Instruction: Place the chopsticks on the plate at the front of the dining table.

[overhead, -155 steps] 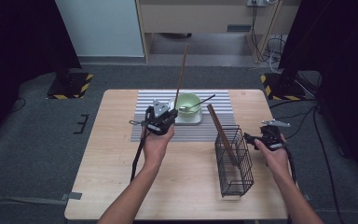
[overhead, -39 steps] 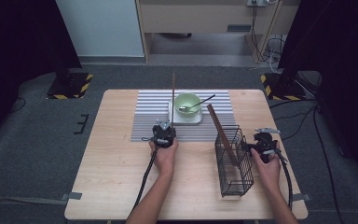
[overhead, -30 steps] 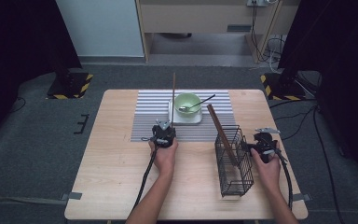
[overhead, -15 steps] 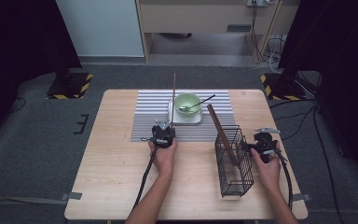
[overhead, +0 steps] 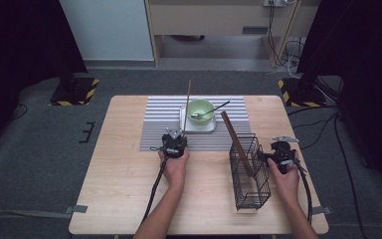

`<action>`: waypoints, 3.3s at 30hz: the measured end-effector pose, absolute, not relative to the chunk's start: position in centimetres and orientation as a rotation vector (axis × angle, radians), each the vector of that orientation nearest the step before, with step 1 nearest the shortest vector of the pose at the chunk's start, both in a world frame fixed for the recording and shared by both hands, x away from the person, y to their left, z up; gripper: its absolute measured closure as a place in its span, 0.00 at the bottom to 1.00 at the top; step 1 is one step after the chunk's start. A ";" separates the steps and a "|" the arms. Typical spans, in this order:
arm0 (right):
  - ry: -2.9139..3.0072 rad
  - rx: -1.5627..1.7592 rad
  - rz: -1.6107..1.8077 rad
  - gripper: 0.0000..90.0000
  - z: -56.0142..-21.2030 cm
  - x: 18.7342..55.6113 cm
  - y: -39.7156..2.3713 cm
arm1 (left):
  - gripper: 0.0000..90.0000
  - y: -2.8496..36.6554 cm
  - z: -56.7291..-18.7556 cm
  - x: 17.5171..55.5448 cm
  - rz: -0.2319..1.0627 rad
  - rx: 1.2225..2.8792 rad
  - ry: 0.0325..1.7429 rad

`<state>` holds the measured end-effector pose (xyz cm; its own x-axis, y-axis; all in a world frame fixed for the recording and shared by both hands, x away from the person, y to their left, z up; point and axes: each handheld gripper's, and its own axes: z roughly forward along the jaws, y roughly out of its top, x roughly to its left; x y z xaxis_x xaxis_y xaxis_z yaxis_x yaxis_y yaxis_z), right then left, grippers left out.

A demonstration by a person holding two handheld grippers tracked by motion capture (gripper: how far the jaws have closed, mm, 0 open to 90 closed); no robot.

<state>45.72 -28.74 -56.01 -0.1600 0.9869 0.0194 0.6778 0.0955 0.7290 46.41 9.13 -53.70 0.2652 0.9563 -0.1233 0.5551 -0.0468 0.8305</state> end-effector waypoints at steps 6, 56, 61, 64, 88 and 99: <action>1.895 1.626 0.839 0.05 -56.0 45.7 -28.7 | 0.95 9.3 -53.6 46.4 0.622 1.726 1.393; 1.894 1.630 0.839 0.05 -56.0 45.7 -28.7 | 0.94 10.1 -53.6 46.5 0.641 1.704 1.432; 1.894 1.631 0.839 0.05 -56.0 45.7 -28.7 | 0.94 10.3 -53.6 46.5 0.641 1.705 1.438; 1.894 1.630 0.839 0.05 -56.0 45.7 -28.7 | 0.94 10.3 -53.5 46.5 0.644 1.703 1.432; 1.894 1.631 0.839 0.05 -56.0 45.7 -28.7 | 0.94 10.6 -53.8 46.6 0.654 1.690 1.472; 1.894 1.631 0.839 0.05 -56.0 45.7 -28.7 | 0.94 10.4 -54.2 46.6 0.633 1.709 1.484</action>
